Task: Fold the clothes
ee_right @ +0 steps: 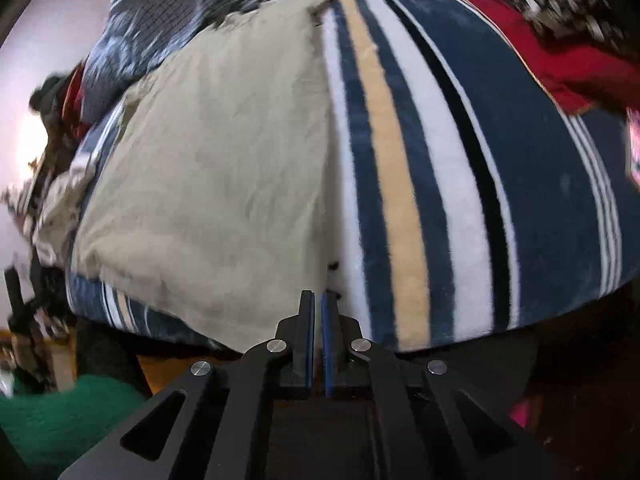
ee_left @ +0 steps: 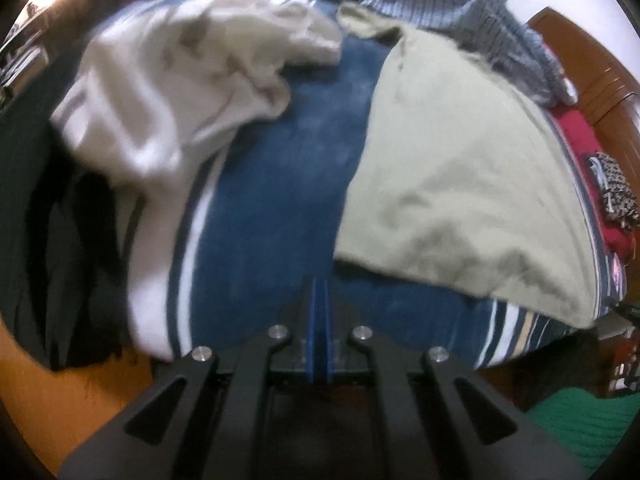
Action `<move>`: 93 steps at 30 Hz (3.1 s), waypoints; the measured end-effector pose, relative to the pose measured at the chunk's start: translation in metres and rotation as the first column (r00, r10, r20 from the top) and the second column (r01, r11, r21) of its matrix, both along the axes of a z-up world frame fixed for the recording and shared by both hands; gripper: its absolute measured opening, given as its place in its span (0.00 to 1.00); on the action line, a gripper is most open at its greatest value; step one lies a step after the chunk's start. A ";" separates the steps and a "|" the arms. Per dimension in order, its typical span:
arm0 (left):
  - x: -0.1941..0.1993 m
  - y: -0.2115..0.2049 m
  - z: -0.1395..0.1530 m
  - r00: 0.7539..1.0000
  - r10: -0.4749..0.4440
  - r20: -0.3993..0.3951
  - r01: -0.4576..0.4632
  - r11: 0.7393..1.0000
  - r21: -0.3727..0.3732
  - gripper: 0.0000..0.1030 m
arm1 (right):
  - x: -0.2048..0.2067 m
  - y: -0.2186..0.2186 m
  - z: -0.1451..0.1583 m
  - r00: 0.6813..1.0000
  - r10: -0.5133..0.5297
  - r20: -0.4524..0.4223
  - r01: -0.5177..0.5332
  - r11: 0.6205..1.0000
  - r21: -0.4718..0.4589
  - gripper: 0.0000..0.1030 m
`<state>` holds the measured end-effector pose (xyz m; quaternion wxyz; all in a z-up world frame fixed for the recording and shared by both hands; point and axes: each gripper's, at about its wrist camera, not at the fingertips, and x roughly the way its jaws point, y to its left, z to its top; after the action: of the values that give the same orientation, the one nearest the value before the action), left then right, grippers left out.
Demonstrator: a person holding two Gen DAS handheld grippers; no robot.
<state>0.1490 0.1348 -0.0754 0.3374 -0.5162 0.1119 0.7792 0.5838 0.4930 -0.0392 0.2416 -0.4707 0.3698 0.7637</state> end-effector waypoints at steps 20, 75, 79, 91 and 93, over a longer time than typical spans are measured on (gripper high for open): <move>-0.013 0.089 -0.042 0.933 -0.359 -0.018 0.357 0.932 -0.070 0.80 | -0.049 -0.056 -0.041 0.998 0.052 -0.019 -0.050 0.996 0.080 0.46; -0.207 0.233 0.063 1.000 0.005 -0.029 -0.005 1.000 0.018 0.70 | -0.227 0.184 0.031 0.986 0.011 -0.164 0.008 0.993 0.114 0.59; -0.125 0.248 0.019 0.911 -0.313 -0.268 0.238 0.931 -0.277 0.70 | -0.241 0.096 0.030 0.943 0.333 0.022 -0.321 0.886 0.336 0.63; -0.064 0.267 -0.050 0.595 -0.691 -0.410 0.394 0.696 -0.600 0.91 | -0.276 0.072 -0.032 0.803 0.530 0.273 -0.595 0.744 0.306 0.74; -0.075 0.265 -0.044 0.648 -0.693 -0.317 0.470 0.691 -0.550 0.58 | -0.276 0.079 -0.030 0.820 0.517 0.245 -0.570 0.772 0.281 0.58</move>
<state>0.0745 0.4002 -0.1198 0.4145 -0.2885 0.5236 0.6862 0.3079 0.5723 -0.0688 0.1155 -0.5657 0.0595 0.8143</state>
